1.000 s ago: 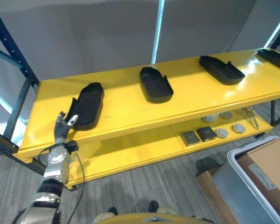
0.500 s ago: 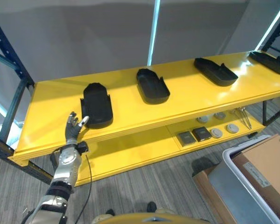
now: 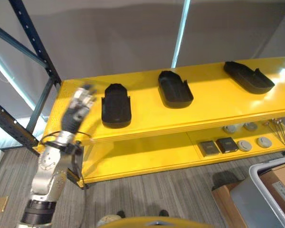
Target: Move parts from the plastic box to the shelf.
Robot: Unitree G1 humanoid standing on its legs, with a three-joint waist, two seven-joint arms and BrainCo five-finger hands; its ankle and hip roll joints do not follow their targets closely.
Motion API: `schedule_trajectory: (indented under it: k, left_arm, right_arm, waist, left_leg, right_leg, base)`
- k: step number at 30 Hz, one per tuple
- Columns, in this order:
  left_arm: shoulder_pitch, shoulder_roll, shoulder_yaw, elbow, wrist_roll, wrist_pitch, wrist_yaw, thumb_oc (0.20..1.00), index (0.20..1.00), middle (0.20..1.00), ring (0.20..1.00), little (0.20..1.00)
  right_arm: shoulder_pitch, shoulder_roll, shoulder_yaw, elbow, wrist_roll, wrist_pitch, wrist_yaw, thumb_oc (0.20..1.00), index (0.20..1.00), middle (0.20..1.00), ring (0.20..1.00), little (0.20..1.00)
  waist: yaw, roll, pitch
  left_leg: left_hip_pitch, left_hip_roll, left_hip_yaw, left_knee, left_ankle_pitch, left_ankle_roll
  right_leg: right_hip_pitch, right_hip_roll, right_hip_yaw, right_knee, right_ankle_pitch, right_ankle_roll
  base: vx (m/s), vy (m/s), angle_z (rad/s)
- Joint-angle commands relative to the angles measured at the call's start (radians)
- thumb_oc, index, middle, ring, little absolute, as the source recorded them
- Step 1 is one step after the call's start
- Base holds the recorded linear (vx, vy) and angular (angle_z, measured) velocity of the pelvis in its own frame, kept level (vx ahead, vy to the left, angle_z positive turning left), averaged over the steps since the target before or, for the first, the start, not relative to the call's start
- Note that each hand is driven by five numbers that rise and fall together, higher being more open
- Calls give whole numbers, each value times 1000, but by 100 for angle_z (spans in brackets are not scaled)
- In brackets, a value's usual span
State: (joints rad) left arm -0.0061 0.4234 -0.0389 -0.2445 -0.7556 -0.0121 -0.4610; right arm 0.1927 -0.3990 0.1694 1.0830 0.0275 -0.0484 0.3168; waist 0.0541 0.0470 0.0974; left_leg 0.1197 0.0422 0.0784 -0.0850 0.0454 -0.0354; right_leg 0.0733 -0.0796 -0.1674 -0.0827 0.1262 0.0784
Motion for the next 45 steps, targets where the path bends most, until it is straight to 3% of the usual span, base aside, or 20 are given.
schedule_trajectory:
  k: [1,2,3,4,9,13,19,22,25,31,45]
  left_arm:
    - [-65,44,-16,14,-157,114,-295,1000,1000,1000,1000,1000]
    - [-63,58,-53,28,-205,136,-363,940,940,940,940,940]
    - [-54,65,-74,31,-242,154,-374,467,467,467,467,467]
    - [-43,62,-104,56,-255,153,-379,200,200,200,200,200]
    - [20,42,-137,137,-212,127,-404,200,200,200,200,200]
    - [33,40,-114,193,-219,116,-346,200,200,200,200,200]
    - [9,18,-61,329,-145,40,-239,200,200,200,200,200]
    - [-37,-15,-53,377,-130,4,-112,200,200,200,200,200]
    - [-80,-40,-70,430,-89,-51,-39,200,200,200,200,200]
    - [-146,-73,-113,515,-51,-69,59,200,200,200,200,200]
    - [-215,-84,-81,757,11,-179,176,200,200,200,200,200]
  right_arm:
    - [-54,23,15,32,-33,-39,-1,1000,1000,1000,1000,1000]
    - [-56,17,21,34,-34,-39,-1,1000,1000,1000,1000,1000]
    - [-60,11,27,35,-32,-40,2,1000,1000,1000,1000,1000]
    - [-58,7,31,30,-34,-39,4,1000,1000,1000,1000,1000]
    - [-56,-1,33,22,-25,-40,6,1000,1000,1000,1000,1000]
    - [-54,-5,29,19,-19,-38,10,1000,1000,1000,1000,1000]
    - [-46,0,27,4,-26,-25,6,1000,1000,1000,1000,1000]
    - [-48,7,34,7,-34,-20,4,1000,1000,1000,1000,1000]
    - [-51,17,45,16,-40,-24,0,1000,1000,1000,1000,1000]
    - [-55,18,73,6,-49,-14,2,1000,1000,1000,1000,1000]
    - [-55,4,92,-27,-65,14,25,1000,1000,1000,1000,1000]
  waist:
    - [-16,-47,-4]
    - [-22,-44,-5]
    - [-26,-43,-5]
    - [-31,-43,-5]
    - [-31,-48,-1]
    - [-27,-49,-1]
    - [-25,-51,0]
    - [-31,-57,-1]
    - [-38,-64,0]
    - [-58,-72,-1]
    - [-88,-79,-2]
  left_leg:
    - [-28,-33,-12,11,-39,14]
    - [-28,-33,-7,11,-38,15]
    - [-29,-33,-4,10,-38,15]
    - [-28,-32,1,8,-39,17]
    - [-36,-30,2,8,-37,20]
    - [-39,-29,-1,9,-35,20]
    - [-40,-28,-6,12,-31,20]
    - [-37,-26,-7,13,-30,21]
    - [-35,-24,-4,16,-31,22]
    - [-30,-18,12,16,-33,23]
    - [-20,-15,30,22,-38,25]
  right_leg:
    - [23,-55,14,36,-63,74]
    - [19,-55,20,35,-61,76]
    - [17,-56,24,34,-60,78]
    - [14,-56,29,34,-57,79]
    - [5,-57,35,30,-53,79]
    - [4,-58,32,30,-52,78]
    - [4,-59,26,34,-52,74]
    - [5,-57,26,37,-53,72]
    - [4,-56,27,43,-54,71]
    - [0,-50,35,49,-58,71]
    - [3,-43,48,54,-65,68]
  base:
    - [-18,31,-8]
    - [-21,29,-6]
    - [-26,28,-10]
    - [-21,14,-9]
    - [-41,-2,-4]
    - [0,0,0]
    - [0,0,0]
    - [0,0,0]
    - [0,0,0]
    - [1,-2,-1]
    - [12,-7,-4]
